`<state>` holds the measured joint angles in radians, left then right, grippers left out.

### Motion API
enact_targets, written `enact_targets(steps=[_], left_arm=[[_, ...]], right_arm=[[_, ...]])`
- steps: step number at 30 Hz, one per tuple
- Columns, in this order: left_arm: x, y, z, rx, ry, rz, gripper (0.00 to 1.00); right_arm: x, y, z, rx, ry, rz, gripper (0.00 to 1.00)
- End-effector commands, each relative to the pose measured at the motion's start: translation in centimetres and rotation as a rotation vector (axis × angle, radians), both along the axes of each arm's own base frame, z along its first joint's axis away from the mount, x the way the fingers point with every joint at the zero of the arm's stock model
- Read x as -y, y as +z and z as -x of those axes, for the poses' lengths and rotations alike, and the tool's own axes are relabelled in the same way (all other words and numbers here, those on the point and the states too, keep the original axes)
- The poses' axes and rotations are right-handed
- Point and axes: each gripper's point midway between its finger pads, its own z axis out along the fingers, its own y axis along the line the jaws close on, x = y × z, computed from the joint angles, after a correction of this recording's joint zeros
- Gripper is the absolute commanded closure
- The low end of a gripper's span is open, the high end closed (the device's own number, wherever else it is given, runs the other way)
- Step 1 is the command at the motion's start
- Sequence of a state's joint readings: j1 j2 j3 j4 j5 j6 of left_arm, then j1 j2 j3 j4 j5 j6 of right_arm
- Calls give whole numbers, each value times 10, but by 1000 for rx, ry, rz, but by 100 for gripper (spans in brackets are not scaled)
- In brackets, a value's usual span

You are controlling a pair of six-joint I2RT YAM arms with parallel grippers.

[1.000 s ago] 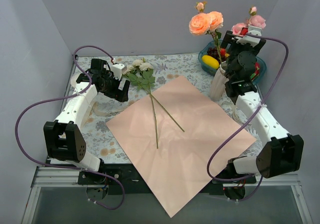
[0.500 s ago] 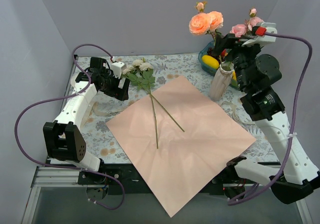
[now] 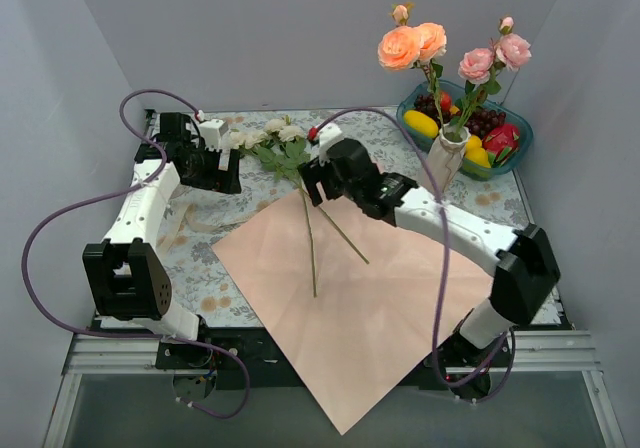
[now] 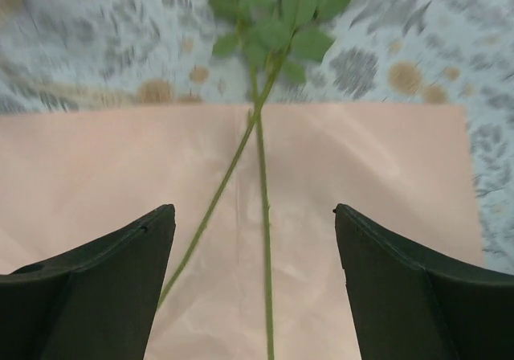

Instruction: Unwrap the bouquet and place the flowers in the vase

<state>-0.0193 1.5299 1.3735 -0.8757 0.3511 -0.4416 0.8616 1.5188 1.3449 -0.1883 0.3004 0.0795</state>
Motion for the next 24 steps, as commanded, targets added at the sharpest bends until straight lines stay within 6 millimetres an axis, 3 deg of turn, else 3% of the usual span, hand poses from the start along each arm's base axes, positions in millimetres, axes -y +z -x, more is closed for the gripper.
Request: enact_targets(steps=[1, 7, 10, 13, 24], left_arm=[[-17, 4, -2, -2, 57, 5, 3], [-22, 9, 5, 21, 48, -23, 3], [-22, 12, 6, 33, 42, -25, 3], [-21, 14, 8, 46, 34, -27, 3], [-18, 10, 9, 53, 9, -16, 3]], right_arm=[[-31, -67, 6, -157, 97, 43, 14], [-64, -144, -3, -328, 143, 106, 20], [-71, -167, -10, -391, 143, 103, 23], [-72, -180, -17, -415, 130, 102, 26], [-81, -187, -48, -398, 95, 121, 30]])
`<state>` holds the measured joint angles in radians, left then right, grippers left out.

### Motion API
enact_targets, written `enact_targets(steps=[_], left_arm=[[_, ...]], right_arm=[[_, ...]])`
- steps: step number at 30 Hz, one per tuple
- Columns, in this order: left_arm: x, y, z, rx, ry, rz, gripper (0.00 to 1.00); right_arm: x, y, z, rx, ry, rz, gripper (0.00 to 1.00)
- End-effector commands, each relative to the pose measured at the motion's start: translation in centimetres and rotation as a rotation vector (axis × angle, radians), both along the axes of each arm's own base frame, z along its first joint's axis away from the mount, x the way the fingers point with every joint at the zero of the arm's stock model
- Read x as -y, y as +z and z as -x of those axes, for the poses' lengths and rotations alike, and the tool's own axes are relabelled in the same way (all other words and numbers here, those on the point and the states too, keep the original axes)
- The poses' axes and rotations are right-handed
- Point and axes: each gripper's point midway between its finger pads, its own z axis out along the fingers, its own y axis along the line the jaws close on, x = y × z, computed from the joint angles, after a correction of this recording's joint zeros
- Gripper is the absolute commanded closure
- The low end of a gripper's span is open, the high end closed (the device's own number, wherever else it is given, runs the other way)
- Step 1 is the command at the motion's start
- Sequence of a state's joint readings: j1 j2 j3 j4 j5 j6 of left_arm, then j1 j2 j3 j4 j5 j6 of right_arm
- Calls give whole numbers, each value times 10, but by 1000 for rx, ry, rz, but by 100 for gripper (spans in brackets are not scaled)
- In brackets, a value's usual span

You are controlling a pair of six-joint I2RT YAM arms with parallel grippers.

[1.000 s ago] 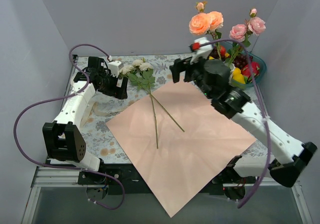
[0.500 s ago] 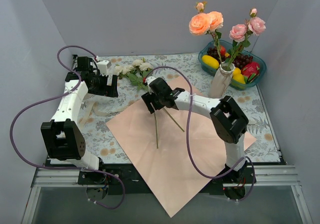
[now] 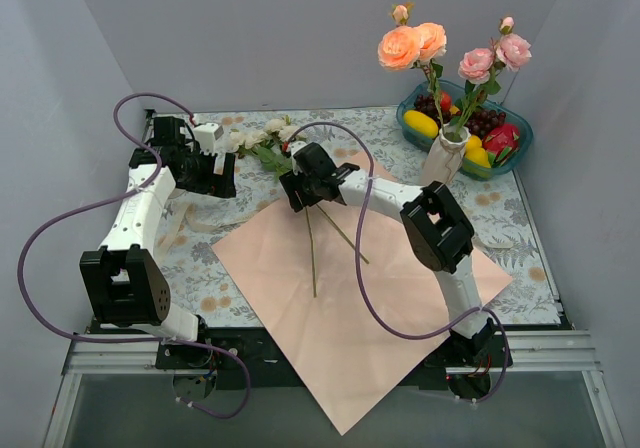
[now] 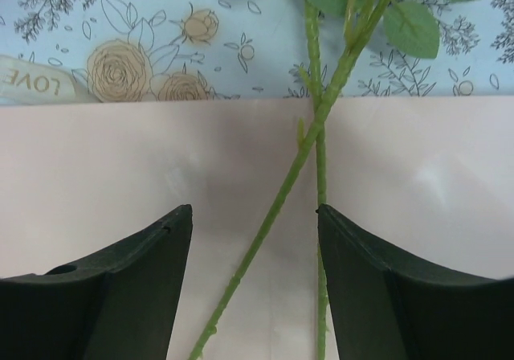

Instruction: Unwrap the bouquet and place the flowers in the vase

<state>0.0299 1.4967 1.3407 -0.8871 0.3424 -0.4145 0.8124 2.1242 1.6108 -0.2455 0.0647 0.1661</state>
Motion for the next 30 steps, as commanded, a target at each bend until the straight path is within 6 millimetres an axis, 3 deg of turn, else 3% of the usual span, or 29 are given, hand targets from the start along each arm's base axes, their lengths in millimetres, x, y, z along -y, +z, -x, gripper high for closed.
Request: enact_targets(steps=[1, 17, 21, 27, 30], left_arm=[[1, 13, 0, 58, -24, 0, 3], [-1, 11, 3, 70, -37, -21, 3], [-2, 14, 3, 79, -39, -29, 3], [-1, 17, 2, 80, -41, -24, 3], [-2, 19, 1, 80, -39, -24, 3]], right_arm=[[-11, 6, -12, 4, -9, -21, 31], [-13, 0, -18, -8, -23, -22, 39], [-15, -16, -21, -35, -24, -1, 42], [-17, -28, -25, -50, -35, 5, 53], [-18, -27, -27, -47, -35, 8, 64]])
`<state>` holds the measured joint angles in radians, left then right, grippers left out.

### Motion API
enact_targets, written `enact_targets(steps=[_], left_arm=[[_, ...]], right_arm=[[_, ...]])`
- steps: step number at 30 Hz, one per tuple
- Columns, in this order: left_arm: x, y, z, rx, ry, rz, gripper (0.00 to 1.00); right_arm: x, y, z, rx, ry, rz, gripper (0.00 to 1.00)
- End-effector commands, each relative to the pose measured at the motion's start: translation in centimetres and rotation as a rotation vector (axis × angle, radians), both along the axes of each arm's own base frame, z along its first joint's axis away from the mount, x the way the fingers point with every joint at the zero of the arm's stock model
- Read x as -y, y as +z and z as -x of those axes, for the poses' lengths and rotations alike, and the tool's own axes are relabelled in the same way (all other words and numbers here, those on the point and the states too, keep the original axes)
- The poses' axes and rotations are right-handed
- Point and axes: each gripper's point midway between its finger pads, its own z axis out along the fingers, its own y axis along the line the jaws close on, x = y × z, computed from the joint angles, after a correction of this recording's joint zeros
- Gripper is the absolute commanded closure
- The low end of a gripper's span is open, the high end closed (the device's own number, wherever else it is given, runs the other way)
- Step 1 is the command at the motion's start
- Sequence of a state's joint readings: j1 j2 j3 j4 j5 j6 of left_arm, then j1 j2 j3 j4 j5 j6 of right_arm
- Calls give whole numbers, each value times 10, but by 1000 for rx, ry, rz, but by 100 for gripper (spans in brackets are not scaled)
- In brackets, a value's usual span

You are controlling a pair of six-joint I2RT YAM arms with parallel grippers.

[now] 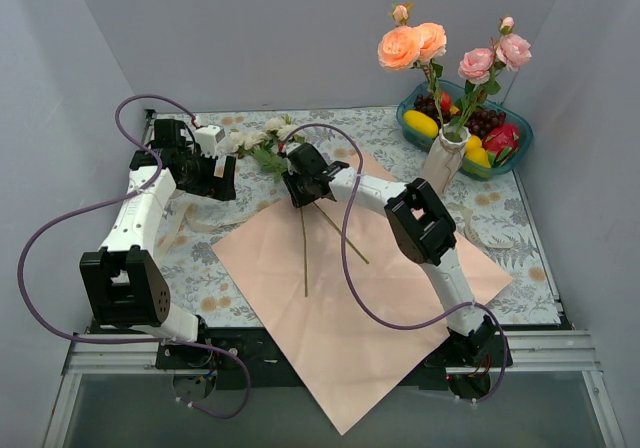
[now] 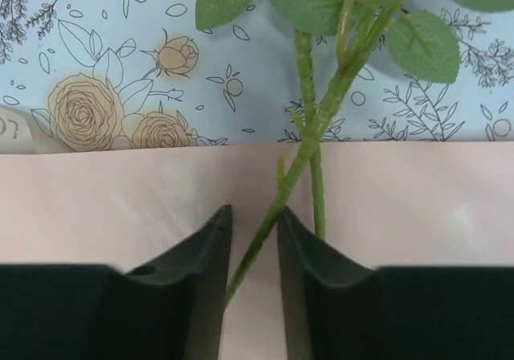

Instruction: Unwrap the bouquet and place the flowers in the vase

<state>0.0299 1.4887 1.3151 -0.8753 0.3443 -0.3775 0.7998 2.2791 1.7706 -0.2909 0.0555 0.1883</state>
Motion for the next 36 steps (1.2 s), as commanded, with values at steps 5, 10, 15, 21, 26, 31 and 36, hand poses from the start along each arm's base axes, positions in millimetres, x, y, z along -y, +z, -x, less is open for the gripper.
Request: enact_targets(steps=[5, 10, 15, 21, 26, 31, 36], left_arm=[[-1, 29, -2, 83, -12, -12, 3], [-2, 36, -3, 93, -12, -13, 3], [-2, 49, -6, 103, -10, 10, 3], [9, 80, -1, 139, -76, 87, 2], [18, 92, 10, 154, -149, 134, 2], [20, 97, 13, 163, -159, 152, 2], [18, 90, 11, 141, -147, 151, 2]], right_arm=[[-8, 22, -12, 25, -18, -40, 86], [-19, 84, -22, 103, -30, -133, 99], [-27, 191, -35, 252, -42, -264, 99], [-13, 330, -38, 500, -30, -392, 99], [17, 447, -11, 763, 34, -528, 99], [74, 573, 65, 1169, 165, -693, 99], [155, 649, 121, 1502, 51, -734, 99]])
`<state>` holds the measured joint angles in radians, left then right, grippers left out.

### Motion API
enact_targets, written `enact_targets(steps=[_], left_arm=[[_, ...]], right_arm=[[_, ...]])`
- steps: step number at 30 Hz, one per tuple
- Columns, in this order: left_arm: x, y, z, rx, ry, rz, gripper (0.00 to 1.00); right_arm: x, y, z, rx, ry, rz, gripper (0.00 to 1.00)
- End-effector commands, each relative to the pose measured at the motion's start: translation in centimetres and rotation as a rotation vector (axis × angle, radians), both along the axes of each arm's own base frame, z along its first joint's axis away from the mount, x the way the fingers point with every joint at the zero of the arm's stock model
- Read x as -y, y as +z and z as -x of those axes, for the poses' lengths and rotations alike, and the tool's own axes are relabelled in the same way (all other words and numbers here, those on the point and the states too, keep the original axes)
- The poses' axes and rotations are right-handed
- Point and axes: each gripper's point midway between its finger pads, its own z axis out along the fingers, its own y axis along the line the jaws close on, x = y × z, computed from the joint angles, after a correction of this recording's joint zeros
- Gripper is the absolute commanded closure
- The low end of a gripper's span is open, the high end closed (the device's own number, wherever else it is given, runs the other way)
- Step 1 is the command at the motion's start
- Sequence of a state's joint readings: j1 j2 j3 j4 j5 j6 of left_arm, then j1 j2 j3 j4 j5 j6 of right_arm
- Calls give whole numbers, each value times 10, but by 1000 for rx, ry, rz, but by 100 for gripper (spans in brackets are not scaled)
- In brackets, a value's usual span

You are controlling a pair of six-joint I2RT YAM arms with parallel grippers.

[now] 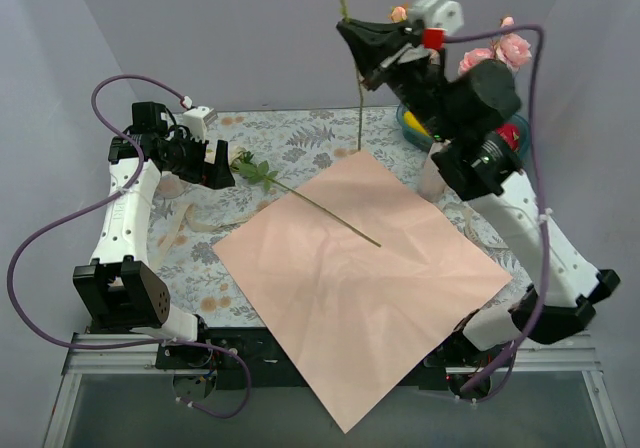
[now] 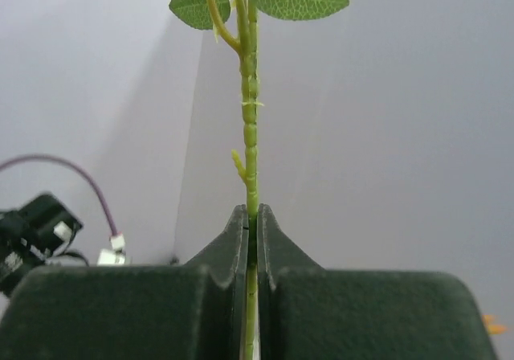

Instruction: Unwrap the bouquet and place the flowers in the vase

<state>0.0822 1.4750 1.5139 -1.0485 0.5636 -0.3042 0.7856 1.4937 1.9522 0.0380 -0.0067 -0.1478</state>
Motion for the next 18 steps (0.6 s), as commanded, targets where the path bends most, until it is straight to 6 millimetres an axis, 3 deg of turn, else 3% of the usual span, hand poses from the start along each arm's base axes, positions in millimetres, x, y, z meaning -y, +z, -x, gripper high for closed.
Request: enact_targets(steps=[1, 2, 7, 10, 11, 13, 15, 16, 18], left_arm=[[3, 22, 5, 63, -19, 12, 2], [3, 23, 4, 67, -18, 12, 2], [3, 21, 3, 62, -19, 14, 2], [3, 19, 1, 55, -16, 17, 2], [3, 19, 1, 51, -15, 18, 2], [4, 20, 0, 47, -18, 24, 2], [3, 20, -1, 52, -18, 22, 2], [3, 20, -1, 55, -16, 17, 2], [2, 18, -1, 52, -14, 11, 2]], right_arm=[[73, 83, 40, 358, -199, -137, 99], [100, 97, 44, 373, -294, -185, 99], [164, 105, 30, 404, -594, -160, 99], [188, 87, 5, 355, -727, -110, 99], [197, 87, 7, 353, -735, -135, 99], [213, 68, -12, 309, -776, -120, 99], [226, 59, -17, 282, -806, -149, 99], [230, 40, -31, 253, -841, -122, 99], [239, 36, -31, 268, -854, -150, 99]])
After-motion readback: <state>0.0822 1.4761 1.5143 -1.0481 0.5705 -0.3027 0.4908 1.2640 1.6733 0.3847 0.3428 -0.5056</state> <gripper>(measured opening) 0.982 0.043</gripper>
